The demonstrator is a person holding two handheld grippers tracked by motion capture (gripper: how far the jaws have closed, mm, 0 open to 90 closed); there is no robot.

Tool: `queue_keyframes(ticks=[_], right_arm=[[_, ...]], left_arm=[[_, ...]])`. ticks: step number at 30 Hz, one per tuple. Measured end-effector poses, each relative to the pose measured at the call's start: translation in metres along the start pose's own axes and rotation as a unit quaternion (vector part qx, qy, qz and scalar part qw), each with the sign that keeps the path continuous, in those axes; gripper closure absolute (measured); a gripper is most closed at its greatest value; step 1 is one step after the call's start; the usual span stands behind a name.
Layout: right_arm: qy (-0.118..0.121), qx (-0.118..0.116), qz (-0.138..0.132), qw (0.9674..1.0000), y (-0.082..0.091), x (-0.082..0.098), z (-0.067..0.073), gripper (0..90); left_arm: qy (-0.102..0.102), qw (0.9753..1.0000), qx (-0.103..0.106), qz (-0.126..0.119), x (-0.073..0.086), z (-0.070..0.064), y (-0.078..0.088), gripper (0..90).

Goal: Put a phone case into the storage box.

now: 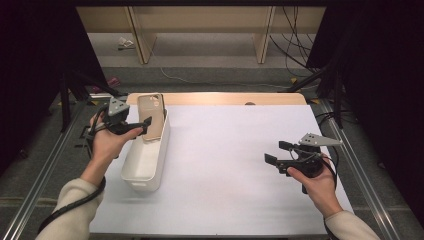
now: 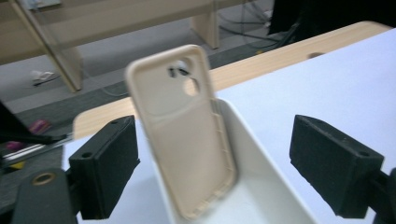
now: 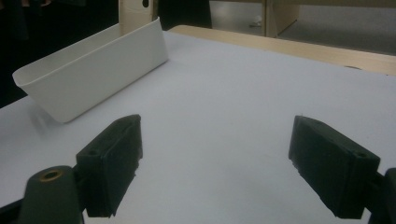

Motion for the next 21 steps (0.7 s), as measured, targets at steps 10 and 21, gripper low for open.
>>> queue_keyframes(ticks=[10, 21], right_arm=[[0.001, 0.0, 0.001, 1.0, -0.001, 0.001, 0.0, 18.4], [0.006, -0.006, 0.001, 1.0, 0.0, 0.001, 0.002, 18.4]], left_arm=[[-0.012, 0.9975, 0.069, -0.011, 0.037, -0.044, 0.031, 5.9], [-0.034, 0.9914, 0.117, -0.047, 0.064, -0.076, 0.05, 4.0]])
Point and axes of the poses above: each handheld gripper's, and its own axes: y roughly backward along the jaws, x roughly out of its underside, z roughly to its left, the point moved 3 cm from there along -y, roughly forward along the jaws, and after that the axes turned 1 degree about z, right-handed, at the moved point
